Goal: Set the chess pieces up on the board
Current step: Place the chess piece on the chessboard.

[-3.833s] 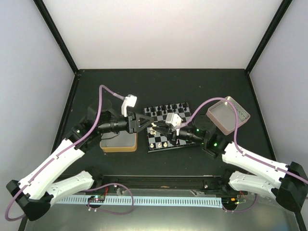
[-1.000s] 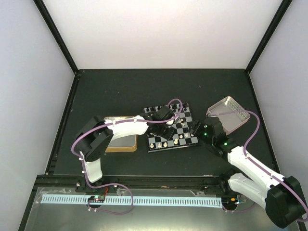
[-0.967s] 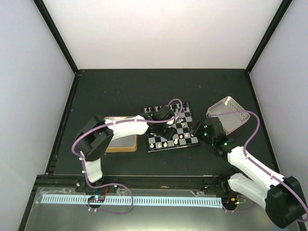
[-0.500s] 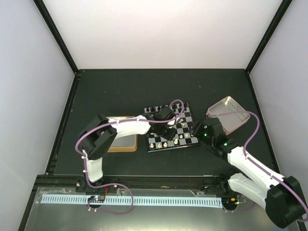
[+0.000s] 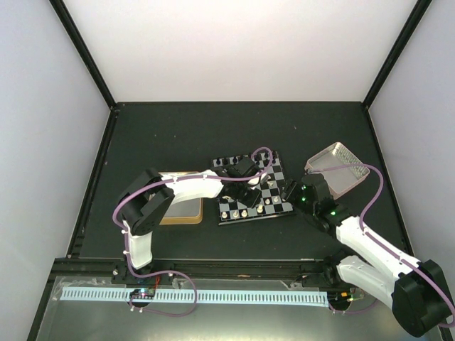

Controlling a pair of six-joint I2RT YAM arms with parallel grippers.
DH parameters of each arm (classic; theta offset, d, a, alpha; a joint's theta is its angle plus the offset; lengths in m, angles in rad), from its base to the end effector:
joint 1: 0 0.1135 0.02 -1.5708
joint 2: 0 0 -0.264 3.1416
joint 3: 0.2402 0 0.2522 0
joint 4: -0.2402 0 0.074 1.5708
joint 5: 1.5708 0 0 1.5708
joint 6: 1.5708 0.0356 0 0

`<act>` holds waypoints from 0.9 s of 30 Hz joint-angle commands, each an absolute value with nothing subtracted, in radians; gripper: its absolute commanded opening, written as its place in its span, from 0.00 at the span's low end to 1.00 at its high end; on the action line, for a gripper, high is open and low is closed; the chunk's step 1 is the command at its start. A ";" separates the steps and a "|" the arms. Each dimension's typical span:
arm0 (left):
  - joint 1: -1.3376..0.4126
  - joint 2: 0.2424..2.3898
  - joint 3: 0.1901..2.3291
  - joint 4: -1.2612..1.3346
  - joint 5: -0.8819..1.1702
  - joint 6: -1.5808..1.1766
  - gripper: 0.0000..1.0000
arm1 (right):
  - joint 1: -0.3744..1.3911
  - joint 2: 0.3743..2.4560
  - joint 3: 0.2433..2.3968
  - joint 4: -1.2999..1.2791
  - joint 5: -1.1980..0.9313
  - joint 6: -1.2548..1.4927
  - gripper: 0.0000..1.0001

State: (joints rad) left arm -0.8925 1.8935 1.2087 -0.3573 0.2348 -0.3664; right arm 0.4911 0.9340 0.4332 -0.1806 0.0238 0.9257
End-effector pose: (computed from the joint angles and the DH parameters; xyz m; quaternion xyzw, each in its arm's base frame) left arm 0.2359 -0.3059 0.1616 0.2788 0.9177 -0.2442 0.1432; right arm 0.1696 0.0897 0.1917 0.1996 0.8803 0.2717 0.3337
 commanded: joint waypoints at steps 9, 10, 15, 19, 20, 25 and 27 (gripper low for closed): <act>-0.899 1.897 1.252 -0.330 0.254 -0.351 0.19 | 0.483 0.928 0.426 -0.176 0.031 0.930 0.68; -0.899 1.894 1.250 -0.330 0.255 -0.350 0.20 | 0.483 0.928 0.426 -0.176 0.030 0.929 0.68; -0.899 1.878 1.247 -0.334 0.255 -0.348 0.25 | 0.483 0.923 0.426 -0.179 0.029 0.931 0.68; -0.899 1.861 1.241 -0.334 0.271 -0.342 0.33 | 0.483 0.918 0.426 -0.181 0.030 0.930 0.67; -0.899 1.861 1.238 -0.333 0.273 -0.339 0.35 | 0.483 0.916 0.426 -0.180 0.030 0.930 0.68; -0.899 1.865 1.219 -0.330 0.287 -0.336 0.35 | 0.482 0.917 0.426 -0.180 0.029 0.930 0.68; -0.899 1.867 1.217 -0.329 0.293 -0.336 0.36 | 0.482 0.919 0.426 -0.180 0.029 0.933 0.68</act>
State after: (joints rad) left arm -0.8925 1.8927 1.2087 -0.3492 0.2619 -0.3527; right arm 0.4908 0.9298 0.4328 -0.1806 0.0235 0.9257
